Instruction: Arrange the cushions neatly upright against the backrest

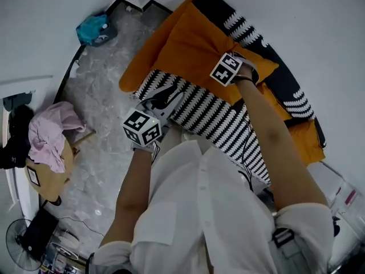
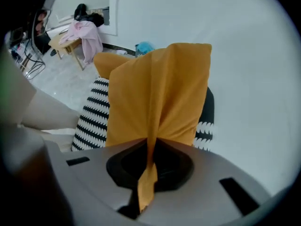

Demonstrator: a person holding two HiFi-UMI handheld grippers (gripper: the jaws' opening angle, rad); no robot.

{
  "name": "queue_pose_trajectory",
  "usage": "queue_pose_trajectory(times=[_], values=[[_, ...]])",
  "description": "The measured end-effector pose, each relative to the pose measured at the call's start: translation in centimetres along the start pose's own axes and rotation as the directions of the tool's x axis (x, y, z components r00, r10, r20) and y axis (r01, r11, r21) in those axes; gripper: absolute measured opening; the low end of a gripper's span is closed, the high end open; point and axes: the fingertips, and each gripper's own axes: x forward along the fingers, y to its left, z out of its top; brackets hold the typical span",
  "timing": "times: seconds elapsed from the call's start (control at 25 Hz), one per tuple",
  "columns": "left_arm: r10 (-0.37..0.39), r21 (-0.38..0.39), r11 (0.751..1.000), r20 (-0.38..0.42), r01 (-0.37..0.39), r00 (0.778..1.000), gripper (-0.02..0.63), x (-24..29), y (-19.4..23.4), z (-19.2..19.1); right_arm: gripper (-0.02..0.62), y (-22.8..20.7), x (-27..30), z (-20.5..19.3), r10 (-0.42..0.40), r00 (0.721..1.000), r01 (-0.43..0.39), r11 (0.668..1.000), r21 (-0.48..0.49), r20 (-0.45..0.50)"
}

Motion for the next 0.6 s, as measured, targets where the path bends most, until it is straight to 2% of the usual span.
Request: queue_pose_trajectory(times=[0.2, 0.4, 0.6], values=[[-0.027, -0.003, 1.000, -0.031, 0.027, 0.999, 0.126, 1.2, -0.4, -0.4, 0.015, -2.7, 0.0, -2.2, -0.048, 0.998, 0.054, 0.984, 0.170, -0.036], [-0.036, -0.003, 0.999, -0.047, 0.035, 0.998, 0.126, 2.3, -0.3, -0.3, 0.015, -4.2, 0.4, -4.8, -0.056, 0.997, 0.068, 0.962, 0.265, -0.052], [-0.038, 0.007, 0.999, -0.071, 0.039, 0.997, 0.126, 3.0, 0.0, -0.2, 0.017, -6.7, 2.1, -6.0, -0.072, 0.995, 0.095, 0.925, 0.367, -0.074]])
